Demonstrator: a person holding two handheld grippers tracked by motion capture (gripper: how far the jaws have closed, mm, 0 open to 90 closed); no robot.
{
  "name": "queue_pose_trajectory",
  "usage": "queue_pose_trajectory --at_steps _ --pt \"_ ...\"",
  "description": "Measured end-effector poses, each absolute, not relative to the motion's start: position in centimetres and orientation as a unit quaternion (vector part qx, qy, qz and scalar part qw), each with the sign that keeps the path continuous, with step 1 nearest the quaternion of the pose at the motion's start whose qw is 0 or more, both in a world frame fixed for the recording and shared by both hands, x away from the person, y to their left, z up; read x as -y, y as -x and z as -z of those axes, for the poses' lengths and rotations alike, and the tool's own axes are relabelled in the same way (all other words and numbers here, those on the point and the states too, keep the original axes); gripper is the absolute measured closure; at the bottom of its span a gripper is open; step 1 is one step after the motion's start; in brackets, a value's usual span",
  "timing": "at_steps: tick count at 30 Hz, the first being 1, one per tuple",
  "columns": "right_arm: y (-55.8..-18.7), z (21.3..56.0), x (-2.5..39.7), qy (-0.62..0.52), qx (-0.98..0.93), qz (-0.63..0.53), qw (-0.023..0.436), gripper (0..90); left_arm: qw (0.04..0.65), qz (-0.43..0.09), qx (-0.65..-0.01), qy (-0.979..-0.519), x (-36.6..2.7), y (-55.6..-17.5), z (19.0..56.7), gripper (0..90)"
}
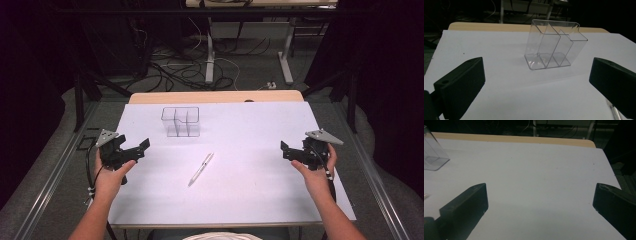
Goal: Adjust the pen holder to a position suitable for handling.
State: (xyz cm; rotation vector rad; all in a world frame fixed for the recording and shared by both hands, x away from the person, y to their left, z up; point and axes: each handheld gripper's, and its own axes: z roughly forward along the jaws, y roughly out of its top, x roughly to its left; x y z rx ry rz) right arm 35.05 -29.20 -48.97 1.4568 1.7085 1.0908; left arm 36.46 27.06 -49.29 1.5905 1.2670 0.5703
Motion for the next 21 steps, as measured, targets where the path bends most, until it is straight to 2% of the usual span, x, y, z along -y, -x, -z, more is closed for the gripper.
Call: queue_pose_trajectory --at_steps 8,11,15,21 --pt "-35.0 48.9 29.2 -0.557 -0.647 -0.412 0.32 0.0 0.488 -0.234 -0.522 -0.659 -26.5 -36.6 48.6 2.8" --pt "-35.0 49.0 29.0 -0.555 -0.65 -0.412 0.317 0.0 0.486 -0.232 -0.525 -0.659 -26.3 -36.9 48.3 5.7" --pt "-35.0 49.1 28.9 -0.549 -0.655 -0.41 0.32 0.0 0.486 -0.23 -0.523 -0.662 -25.5 -37.4 47.8 14.3" --pt "-35.0 49.2 28.6 -0.547 -0.661 -0.406 0.315 0.0 0.473 -0.24 -0.515 -0.674 -24.0 -38.5 46.7 19.8"
